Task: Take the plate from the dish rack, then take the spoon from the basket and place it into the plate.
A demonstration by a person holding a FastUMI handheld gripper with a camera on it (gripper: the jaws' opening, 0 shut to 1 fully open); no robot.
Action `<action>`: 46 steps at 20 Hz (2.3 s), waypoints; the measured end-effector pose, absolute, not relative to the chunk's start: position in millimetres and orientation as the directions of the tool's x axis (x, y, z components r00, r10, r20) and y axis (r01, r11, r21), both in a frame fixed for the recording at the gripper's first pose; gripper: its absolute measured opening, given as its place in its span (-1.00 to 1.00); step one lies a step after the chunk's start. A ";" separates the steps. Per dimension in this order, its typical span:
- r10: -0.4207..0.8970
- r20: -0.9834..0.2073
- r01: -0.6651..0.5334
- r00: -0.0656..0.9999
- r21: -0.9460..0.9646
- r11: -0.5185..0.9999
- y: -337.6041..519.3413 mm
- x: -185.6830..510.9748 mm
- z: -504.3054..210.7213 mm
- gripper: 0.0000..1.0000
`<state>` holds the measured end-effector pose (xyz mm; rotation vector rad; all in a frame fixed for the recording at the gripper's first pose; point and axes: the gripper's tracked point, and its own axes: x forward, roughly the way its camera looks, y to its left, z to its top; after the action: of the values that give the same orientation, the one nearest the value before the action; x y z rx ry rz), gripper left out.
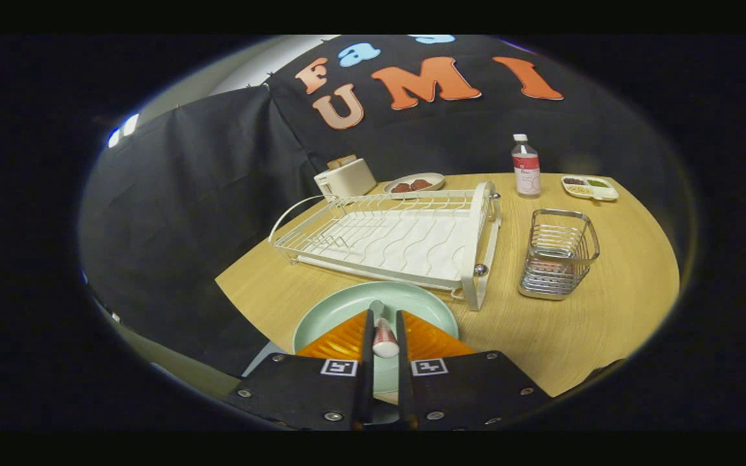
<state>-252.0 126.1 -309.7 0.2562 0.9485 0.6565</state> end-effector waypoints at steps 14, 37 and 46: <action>0.501 -0.793 -0.338 0.347 0.393 0.855 89.2 -270.0 -342.2 -0.19; 0.282 -0.484 -0.212 0.828 0.196 0.957 11.2 -84.9 -134.0 0.74; 0.211 -0.370 -0.170 0.905 0.142 0.975 7.9 -41.6 -62.0 0.94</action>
<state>-41.6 7.9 -62.0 0.1071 0.3941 0.1972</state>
